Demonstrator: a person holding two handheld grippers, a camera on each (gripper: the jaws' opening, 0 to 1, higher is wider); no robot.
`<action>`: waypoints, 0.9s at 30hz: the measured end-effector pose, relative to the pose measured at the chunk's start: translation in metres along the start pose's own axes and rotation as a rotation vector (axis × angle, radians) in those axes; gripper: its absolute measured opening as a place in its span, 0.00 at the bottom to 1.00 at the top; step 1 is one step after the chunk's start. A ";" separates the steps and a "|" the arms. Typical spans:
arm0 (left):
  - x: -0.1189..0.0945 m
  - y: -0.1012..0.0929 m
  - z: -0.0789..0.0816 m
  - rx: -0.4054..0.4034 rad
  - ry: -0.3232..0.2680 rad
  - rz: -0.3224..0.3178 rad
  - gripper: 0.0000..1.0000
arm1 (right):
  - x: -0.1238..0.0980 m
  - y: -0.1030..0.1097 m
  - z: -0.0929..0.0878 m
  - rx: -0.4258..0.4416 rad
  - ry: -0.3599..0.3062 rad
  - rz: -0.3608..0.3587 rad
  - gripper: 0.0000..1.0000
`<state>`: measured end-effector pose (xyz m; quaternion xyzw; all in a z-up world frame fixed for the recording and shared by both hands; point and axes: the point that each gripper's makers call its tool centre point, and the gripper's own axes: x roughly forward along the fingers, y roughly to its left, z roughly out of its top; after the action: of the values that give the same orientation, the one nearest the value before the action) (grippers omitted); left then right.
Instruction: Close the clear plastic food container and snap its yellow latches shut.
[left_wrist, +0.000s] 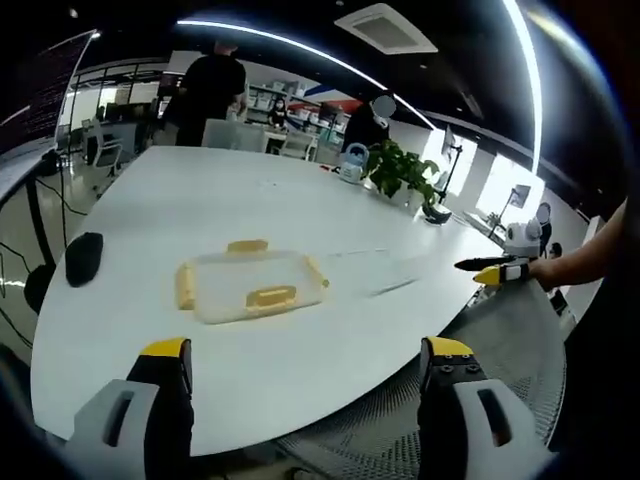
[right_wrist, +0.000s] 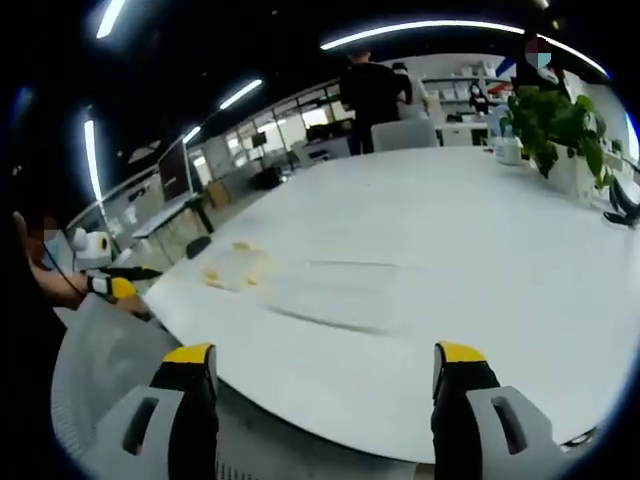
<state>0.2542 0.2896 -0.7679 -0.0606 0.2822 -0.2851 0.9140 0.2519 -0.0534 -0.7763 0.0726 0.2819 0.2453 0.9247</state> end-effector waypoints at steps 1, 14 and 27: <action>0.000 0.000 0.000 0.001 0.000 -0.001 0.95 | 0.000 0.000 0.000 0.000 0.000 0.001 0.90; 0.002 0.000 -0.002 0.015 0.017 -0.006 0.93 | 0.000 0.003 -0.005 -0.003 0.028 0.013 0.87; 0.002 -0.001 -0.001 0.023 0.009 -0.013 0.91 | -0.003 0.004 0.002 -0.022 -0.002 0.011 0.85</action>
<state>0.2547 0.2882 -0.7691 -0.0508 0.2828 -0.2946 0.9114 0.2490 -0.0513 -0.7721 0.0644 0.2779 0.2535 0.9243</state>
